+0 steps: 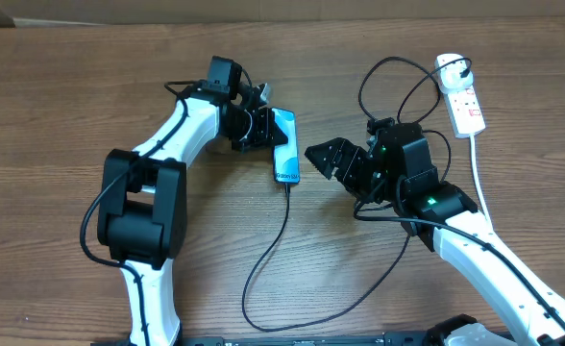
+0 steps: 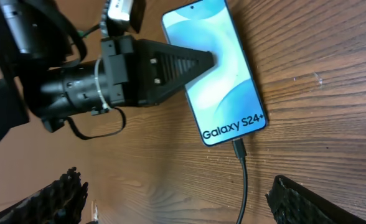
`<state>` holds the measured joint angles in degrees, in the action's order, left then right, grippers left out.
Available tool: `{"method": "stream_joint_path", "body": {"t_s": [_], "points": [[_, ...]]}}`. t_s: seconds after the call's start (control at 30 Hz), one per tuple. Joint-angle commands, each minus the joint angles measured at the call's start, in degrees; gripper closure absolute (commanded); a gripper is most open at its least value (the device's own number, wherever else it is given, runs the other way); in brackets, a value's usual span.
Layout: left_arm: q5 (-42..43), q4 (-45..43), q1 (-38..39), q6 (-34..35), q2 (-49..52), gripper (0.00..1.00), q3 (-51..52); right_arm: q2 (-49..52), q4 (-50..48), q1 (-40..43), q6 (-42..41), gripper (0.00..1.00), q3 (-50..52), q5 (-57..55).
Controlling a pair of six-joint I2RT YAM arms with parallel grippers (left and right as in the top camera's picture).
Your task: Plug charger to phone and switch on socket
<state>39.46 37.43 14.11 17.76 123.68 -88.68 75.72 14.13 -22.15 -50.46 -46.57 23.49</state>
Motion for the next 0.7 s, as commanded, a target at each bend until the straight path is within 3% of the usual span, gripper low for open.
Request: {"method": "stream_joint_path", "body": {"t_s": [0.0, 0.67], "points": [[2.36, -0.87, -0.37, -1.25, 1.27, 0.91, -0.39, 0.35, -0.28, 0.17, 1.01, 0.07, -0.42, -0.72], [-13.40, 0.17, -0.63, -1.29, 1.46, 0.78, -0.39, 0.35, -0.28, 0.17, 1.01, 0.07, -0.42, -0.74]]}}
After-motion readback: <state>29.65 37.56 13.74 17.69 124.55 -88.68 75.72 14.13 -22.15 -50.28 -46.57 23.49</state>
